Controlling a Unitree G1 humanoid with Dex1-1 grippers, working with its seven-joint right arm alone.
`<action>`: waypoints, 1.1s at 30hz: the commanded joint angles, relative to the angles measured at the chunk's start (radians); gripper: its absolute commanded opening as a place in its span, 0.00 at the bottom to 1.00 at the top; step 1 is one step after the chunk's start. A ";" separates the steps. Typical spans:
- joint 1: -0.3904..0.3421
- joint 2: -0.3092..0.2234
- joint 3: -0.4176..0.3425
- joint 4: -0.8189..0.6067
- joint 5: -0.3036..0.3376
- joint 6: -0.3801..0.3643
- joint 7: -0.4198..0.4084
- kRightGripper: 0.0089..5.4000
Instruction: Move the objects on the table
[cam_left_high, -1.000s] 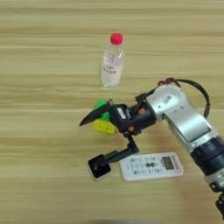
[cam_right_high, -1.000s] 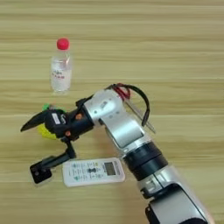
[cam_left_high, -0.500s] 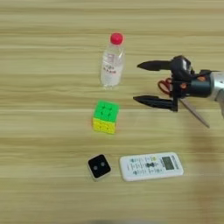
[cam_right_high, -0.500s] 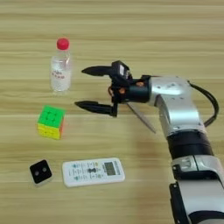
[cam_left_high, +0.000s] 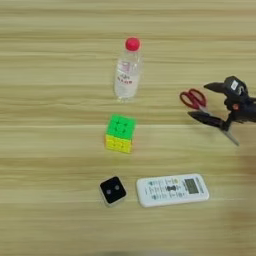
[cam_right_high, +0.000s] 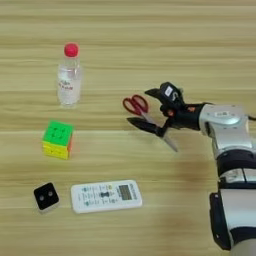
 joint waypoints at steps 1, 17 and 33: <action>-0.142 0.008 -0.001 0.060 -0.035 0.007 -0.156 1.00; -0.215 0.087 -0.028 0.222 -0.051 0.155 -0.413 1.00; -0.237 0.128 -0.090 0.238 0.009 0.349 -0.391 0.97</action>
